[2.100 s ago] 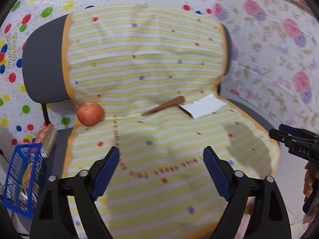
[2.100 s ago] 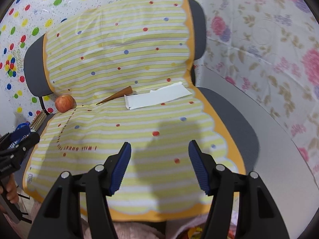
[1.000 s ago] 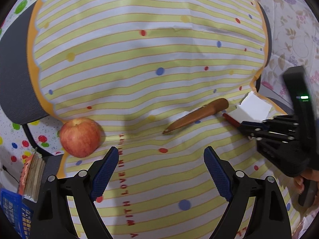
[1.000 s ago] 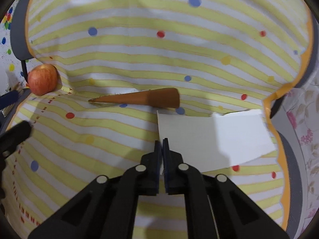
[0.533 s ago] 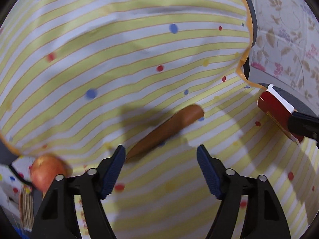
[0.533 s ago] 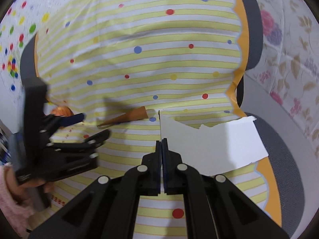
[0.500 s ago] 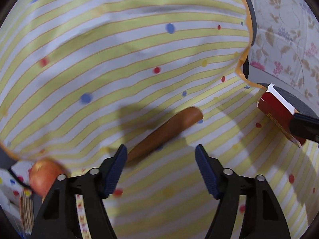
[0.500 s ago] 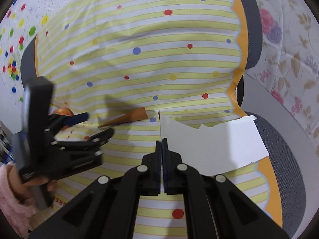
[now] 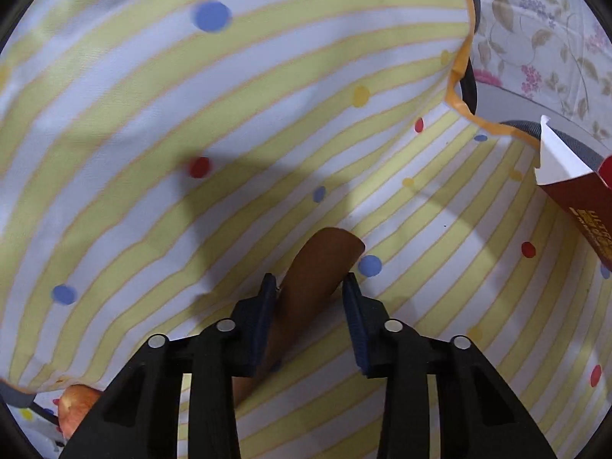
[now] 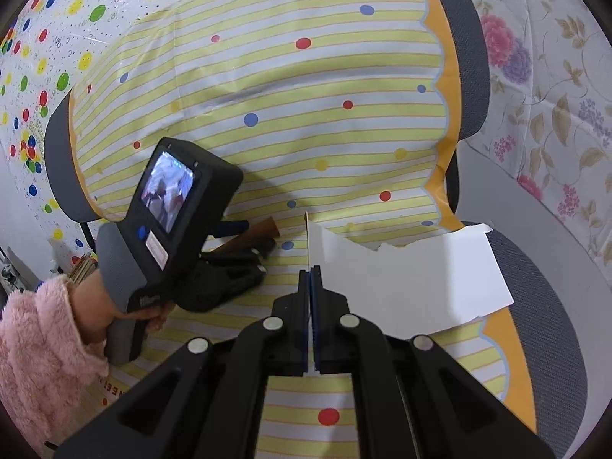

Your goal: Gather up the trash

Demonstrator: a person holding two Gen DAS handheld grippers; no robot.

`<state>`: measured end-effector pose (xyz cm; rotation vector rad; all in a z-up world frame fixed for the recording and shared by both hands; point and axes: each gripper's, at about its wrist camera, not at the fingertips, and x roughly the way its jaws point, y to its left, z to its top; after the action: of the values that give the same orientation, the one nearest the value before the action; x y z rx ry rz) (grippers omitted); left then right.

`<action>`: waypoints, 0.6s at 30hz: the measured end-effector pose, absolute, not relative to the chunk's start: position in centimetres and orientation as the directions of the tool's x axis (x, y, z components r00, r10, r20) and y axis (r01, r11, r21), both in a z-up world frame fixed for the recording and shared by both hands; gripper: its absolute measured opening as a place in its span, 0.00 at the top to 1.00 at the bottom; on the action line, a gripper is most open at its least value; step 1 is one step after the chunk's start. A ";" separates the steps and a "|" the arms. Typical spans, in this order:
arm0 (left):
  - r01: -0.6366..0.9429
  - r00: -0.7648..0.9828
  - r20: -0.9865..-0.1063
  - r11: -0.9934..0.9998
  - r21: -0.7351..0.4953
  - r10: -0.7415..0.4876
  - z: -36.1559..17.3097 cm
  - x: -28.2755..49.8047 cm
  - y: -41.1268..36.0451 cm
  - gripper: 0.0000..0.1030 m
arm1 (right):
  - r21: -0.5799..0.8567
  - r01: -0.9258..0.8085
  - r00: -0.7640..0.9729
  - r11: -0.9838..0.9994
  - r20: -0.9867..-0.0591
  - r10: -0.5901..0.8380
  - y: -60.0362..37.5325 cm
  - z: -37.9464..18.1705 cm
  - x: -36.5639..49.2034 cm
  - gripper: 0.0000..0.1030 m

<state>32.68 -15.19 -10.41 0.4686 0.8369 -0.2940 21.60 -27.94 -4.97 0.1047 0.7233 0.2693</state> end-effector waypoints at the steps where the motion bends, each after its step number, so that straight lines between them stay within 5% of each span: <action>1: 0.423 0.652 -0.753 0.865 0.270 -0.084 -9.6 31.9 -14.7 0.70 | 0.179 -0.206 0.720 0.962 -0.638 0.273 -27.9 -4.8 21.2 0.98; 9: 0.384 0.716 -0.613 0.922 -0.057 -0.336 -0.2 22.2 -8.6 0.78 | 0.203 -0.245 0.741 0.948 -0.591 0.318 -27.0 -1.4 16.1 0.98; 18: 0.321 0.721 -0.602 0.935 -0.150 -0.344 -1.1 12.4 -4.3 0.79 | 0.237 -0.287 0.746 0.928 -0.553 0.372 -25.2 1.6 8.3 0.98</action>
<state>12.38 -4.25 -1.11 -0.0355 0.6719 -0.3673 8.30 -25.17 1.64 0.1405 0.6342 0.3618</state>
